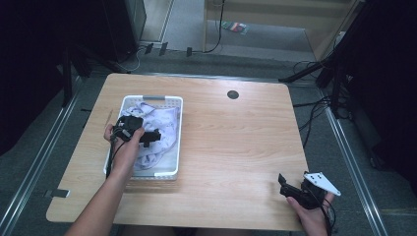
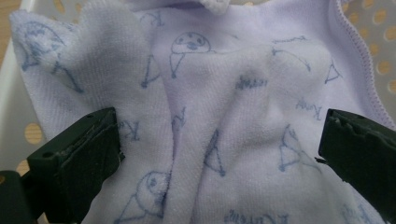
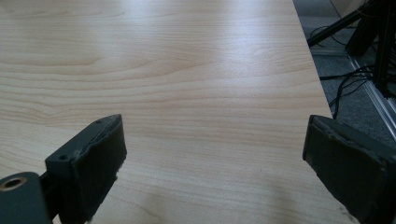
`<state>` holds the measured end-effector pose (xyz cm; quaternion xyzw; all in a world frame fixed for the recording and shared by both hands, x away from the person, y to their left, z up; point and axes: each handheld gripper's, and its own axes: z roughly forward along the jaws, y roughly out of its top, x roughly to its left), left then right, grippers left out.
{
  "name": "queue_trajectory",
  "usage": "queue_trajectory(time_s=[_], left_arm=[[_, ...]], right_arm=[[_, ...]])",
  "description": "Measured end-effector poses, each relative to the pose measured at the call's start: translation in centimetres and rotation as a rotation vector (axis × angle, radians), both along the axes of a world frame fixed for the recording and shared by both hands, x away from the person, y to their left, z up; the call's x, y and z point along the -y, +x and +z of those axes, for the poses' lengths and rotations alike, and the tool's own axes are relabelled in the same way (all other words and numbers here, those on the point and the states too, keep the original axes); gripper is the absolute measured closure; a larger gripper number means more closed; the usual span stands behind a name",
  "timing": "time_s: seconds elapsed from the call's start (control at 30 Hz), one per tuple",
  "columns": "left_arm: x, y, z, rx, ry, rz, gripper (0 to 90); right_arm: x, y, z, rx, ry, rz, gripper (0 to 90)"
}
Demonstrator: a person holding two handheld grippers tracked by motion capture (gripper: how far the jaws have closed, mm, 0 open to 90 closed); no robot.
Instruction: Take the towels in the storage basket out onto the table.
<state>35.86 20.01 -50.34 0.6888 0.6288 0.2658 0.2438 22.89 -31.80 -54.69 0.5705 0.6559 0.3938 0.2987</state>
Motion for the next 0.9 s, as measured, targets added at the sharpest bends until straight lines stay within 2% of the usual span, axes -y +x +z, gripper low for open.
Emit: queue_trajectory(time_s=[0.13,0.23,0.33,0.4,0.47,0.63,0.7,0.73,0.77,0.83,0.9], left_arm=[[0.9,0.4,-0.7,-0.035,0.077,0.02,0.0],[1.4,0.5,-1.2,-0.082,0.078,0.001,0.0],[1.7,0.6,-1.9,-0.108,0.112,-0.049,0.0],[1.8,0.6,-2.3,-0.111,0.131,-0.08,0.0],[1.8,0.6,-2.6,-0.106,0.133,-0.085,0.0],[1.7,0.5,-2.7,-0.108,0.1,-0.075,2.2],[1.7,0.5,-2.4,-0.123,0.104,-0.053,8.0],[1.6,0.5,-2.2,-0.133,0.118,-0.044,13.8],[1.5,0.5,-2.0,-0.145,0.136,-0.047,22.4],[1.5,0.5,-1.8,-0.161,0.14,-0.05,29.7],[1.5,0.5,-1.7,-0.16,0.153,-0.041,37.5]], right_arm=[[0.0,0.0,0.0,-0.002,0.0,-0.001,5.8],[0.0,0.0,0.0,-0.001,0.0,-0.002,5.8],[0.0,0.0,0.0,-0.001,-0.002,0.0,5.8],[0.0,0.0,0.0,-0.002,-0.001,-0.001,5.8],[0.0,0.0,0.0,-0.002,-0.001,-0.001,5.8],[0.0,0.0,0.0,-0.002,-0.001,-0.001,5.8],[0.0,0.0,0.0,0.0,-0.001,0.0,5.8],[0.0,0.0,0.0,0.0,0.0,-0.001,5.8],[0.0,0.0,0.0,0.0,0.0,-0.001,5.8],[0.0,0.0,0.0,0.001,0.001,-0.001,5.8],[0.0,0.0,0.0,0.001,0.001,0.0,5.8]])
